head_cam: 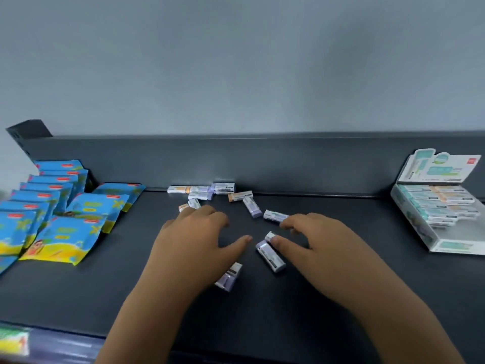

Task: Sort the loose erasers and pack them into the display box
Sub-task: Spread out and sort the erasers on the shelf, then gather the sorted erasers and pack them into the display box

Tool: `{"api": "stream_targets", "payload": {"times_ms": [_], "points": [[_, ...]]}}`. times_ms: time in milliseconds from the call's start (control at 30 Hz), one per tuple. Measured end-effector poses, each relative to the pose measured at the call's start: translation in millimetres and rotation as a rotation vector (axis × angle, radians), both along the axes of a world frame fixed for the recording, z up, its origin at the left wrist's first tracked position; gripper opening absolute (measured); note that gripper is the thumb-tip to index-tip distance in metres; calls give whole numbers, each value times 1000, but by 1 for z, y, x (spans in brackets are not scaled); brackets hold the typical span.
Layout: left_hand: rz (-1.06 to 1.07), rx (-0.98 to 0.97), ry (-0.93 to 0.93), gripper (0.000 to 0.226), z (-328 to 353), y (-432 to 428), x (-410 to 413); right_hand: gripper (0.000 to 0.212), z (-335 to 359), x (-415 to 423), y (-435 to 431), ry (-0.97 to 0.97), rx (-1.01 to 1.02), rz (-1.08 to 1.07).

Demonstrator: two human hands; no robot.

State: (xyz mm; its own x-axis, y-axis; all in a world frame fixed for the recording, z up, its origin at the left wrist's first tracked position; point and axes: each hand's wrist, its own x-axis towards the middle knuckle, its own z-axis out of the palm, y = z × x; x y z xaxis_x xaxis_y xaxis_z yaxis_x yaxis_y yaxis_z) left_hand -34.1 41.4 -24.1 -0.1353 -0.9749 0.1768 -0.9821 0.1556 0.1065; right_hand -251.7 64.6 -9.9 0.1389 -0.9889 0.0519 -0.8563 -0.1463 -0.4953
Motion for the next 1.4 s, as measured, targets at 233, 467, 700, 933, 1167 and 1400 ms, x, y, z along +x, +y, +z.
{"api": "stream_targets", "payload": {"times_ms": [233,467,700,933,1167,1400], "points": [[82,-29,249,60,0,-9,38,33,19,16,-19,23,-56,107],[118,-54,209,39,22,-47,83,23,30,52,-71,89,-102,193],[-94,107,121,25,23,-116,113,35,-11,95,-114,286,-97,85],[-222,154,-131,25,6,-152,128,26,-28,116,-123,376,-100,-47],[-207,154,-45,18,-1,-152,131,20,-19,131,-123,459,-133,-66],[-120,284,183,28,7,-146,127,18,-8,142,-112,507,-93,-22]]}}
